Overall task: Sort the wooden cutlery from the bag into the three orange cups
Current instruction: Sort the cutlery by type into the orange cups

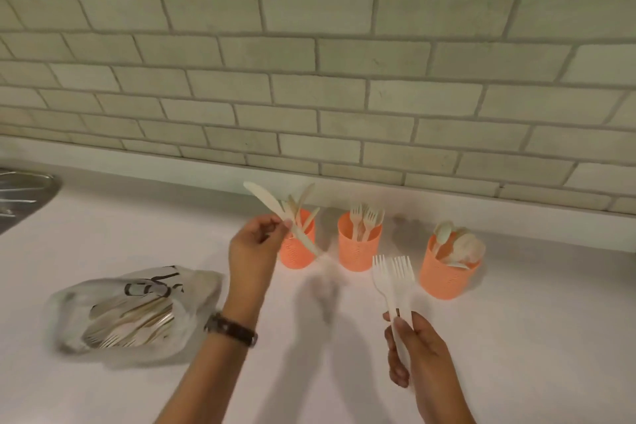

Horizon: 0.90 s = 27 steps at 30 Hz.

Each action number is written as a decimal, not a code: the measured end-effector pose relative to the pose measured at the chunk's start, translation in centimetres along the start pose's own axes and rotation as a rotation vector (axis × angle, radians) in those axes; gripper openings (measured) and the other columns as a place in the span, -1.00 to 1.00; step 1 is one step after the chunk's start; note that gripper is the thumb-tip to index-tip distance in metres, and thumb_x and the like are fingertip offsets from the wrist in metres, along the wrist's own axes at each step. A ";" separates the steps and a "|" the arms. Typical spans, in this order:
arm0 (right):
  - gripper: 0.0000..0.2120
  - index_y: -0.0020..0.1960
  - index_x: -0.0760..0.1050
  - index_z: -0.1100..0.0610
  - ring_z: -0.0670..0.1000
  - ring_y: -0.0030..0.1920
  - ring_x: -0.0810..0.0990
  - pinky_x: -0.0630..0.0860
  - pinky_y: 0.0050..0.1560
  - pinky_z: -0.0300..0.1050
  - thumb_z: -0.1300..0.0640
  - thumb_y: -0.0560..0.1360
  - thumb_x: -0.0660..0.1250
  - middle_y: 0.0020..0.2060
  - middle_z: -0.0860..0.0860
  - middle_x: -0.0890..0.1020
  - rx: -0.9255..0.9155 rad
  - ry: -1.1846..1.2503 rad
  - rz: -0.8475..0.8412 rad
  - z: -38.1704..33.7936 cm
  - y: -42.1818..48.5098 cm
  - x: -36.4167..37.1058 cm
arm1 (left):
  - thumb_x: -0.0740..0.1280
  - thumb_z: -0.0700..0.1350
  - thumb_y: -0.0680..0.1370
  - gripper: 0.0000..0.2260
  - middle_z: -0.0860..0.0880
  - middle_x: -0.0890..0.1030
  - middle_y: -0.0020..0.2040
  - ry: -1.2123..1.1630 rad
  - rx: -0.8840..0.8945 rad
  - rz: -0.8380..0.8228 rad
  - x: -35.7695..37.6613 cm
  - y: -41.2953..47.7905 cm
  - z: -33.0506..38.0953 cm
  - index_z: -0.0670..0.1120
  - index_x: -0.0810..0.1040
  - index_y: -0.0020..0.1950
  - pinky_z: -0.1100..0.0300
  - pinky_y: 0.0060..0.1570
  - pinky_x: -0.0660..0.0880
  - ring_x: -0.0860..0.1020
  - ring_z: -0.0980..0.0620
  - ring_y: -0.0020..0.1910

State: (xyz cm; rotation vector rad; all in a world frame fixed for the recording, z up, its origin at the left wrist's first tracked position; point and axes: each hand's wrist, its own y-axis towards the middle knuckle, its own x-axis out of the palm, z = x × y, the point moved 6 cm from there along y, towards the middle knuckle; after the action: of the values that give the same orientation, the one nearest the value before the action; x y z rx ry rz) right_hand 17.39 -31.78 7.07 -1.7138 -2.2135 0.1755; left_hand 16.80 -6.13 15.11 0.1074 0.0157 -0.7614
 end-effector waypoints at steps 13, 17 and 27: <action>-0.82 -0.01 0.54 0.09 0.02 -0.58 0.34 0.26 -0.55 -0.24 0.16 0.60 0.16 -0.46 0.04 0.53 -0.083 -0.165 0.018 -1.1 0.0 0.4 | 0.49 -0.05 0.37 -0.76 -0.12 0.68 0.01 0.552 -0.116 -0.015 1.6 9.9 -8.5 -0.10 0.68 -0.01 0.17 0.01 0.45 0.59 -0.11 0.06; -0.80 0.00 0.54 0.16 -0.05 -0.57 0.25 0.15 -0.53 -0.28 0.22 0.60 0.13 -0.48 0.02 0.50 -0.003 -0.109 0.003 -0.8 0.1 0.2 | 0.52 -0.06 0.34 -0.61 -0.17 0.63 0.14 0.545 -0.052 -0.035 1.4 9.2 -8.6 -0.11 0.62 0.13 0.11 0.09 0.44 0.56 -0.16 0.13; -0.78 0.10 0.53 0.21 -0.04 -0.48 0.37 0.35 -0.45 -0.21 0.21 0.49 0.23 -0.34 0.06 0.62 -0.063 0.023 -0.161 -1.7 -1.4 0.7 | 0.42 -0.21 0.45 -0.83 0.05 0.55 -0.06 0.148 0.130 -0.003 2.8 -3.2 -1.6 0.01 0.56 -0.02 0.44 -0.21 0.40 0.49 0.05 -0.18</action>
State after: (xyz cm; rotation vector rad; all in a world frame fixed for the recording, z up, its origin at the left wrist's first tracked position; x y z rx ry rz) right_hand 16.53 -31.65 9.26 -1.5514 -2.3498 0.0477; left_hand 16.67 -10.17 13.12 0.2875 0.1067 -0.7559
